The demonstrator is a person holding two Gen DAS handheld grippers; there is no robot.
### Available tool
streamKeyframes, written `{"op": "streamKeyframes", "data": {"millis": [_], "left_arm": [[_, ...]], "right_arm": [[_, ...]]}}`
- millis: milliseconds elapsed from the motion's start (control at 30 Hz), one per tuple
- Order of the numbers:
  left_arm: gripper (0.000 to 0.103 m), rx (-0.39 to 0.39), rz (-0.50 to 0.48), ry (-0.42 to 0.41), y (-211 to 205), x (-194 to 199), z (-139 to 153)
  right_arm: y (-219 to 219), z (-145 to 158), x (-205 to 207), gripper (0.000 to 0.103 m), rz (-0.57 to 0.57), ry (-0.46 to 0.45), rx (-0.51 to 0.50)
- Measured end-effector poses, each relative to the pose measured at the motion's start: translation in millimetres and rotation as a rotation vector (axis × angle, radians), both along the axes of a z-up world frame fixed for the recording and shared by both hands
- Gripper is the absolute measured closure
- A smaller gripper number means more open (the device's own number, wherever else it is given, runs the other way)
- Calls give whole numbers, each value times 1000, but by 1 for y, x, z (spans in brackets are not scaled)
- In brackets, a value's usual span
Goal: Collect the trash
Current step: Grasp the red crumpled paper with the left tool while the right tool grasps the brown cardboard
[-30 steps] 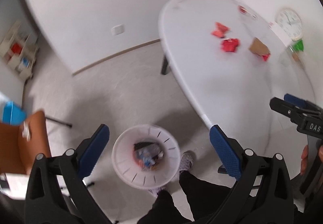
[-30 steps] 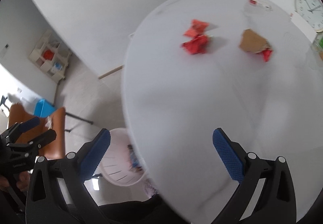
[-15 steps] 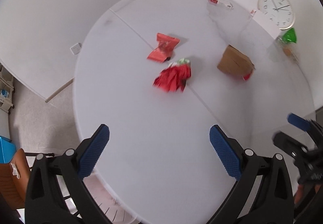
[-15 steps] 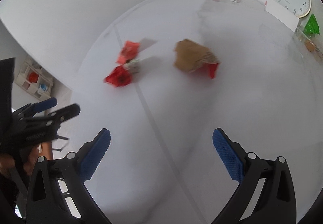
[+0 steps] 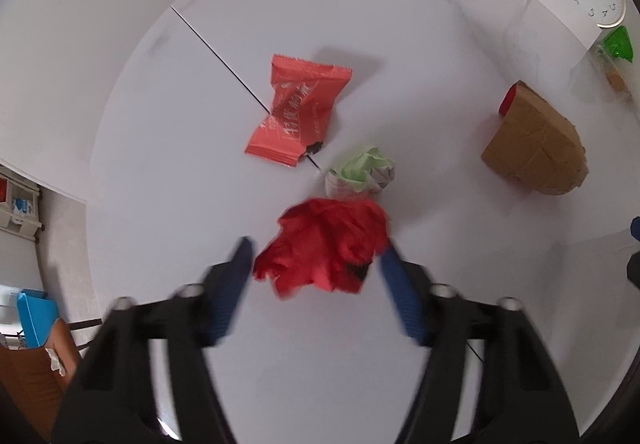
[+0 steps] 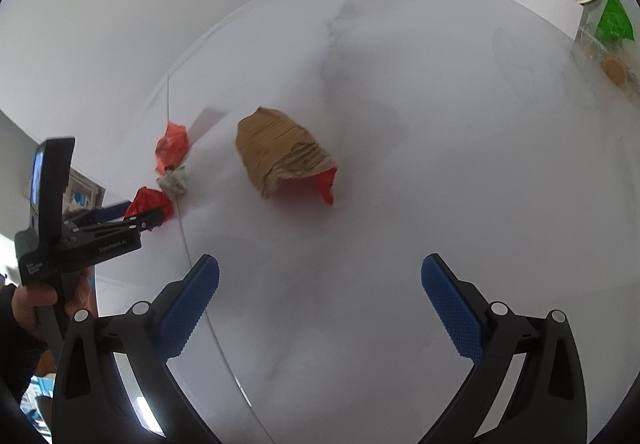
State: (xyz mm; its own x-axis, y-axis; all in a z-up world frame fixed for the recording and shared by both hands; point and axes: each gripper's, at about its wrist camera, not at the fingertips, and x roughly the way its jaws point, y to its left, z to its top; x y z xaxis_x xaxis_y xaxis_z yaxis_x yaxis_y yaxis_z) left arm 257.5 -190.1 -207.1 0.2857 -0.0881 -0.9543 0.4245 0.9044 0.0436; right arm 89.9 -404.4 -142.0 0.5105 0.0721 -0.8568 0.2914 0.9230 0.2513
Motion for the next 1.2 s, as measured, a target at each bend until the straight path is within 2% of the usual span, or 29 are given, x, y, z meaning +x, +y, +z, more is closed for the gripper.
{"op": "streamKeyframes", "data": {"millis": [300,433,567,667,833,933,1067,1200], "left_arm": [[57,-51,23,2,8,-10,6],[57,-90,57,2,23,-20,17],[57,-113,77,-6,40,-33,27],[57,-130,80,-21,53,-43,38],[57,-178,108,-29,87,-59,54],[57,-200,123,-34,107,-70,60],[57,-200,124,-49,128,-75,66],[57,-215,135,-73,149,-72,73]], "right_arm": [[1,-4,14,3,43,4,16],[6,-3,20,3,17,1,42],[8,-8,23,3,-115,-10,164],[7,-14,25,3,-263,-33,278],[11,-22,38,3,-516,-67,340],[17,-22,50,3,-612,-71,323],[28,-23,71,3,-712,-35,246],[35,-26,93,3,-738,6,144]]}}
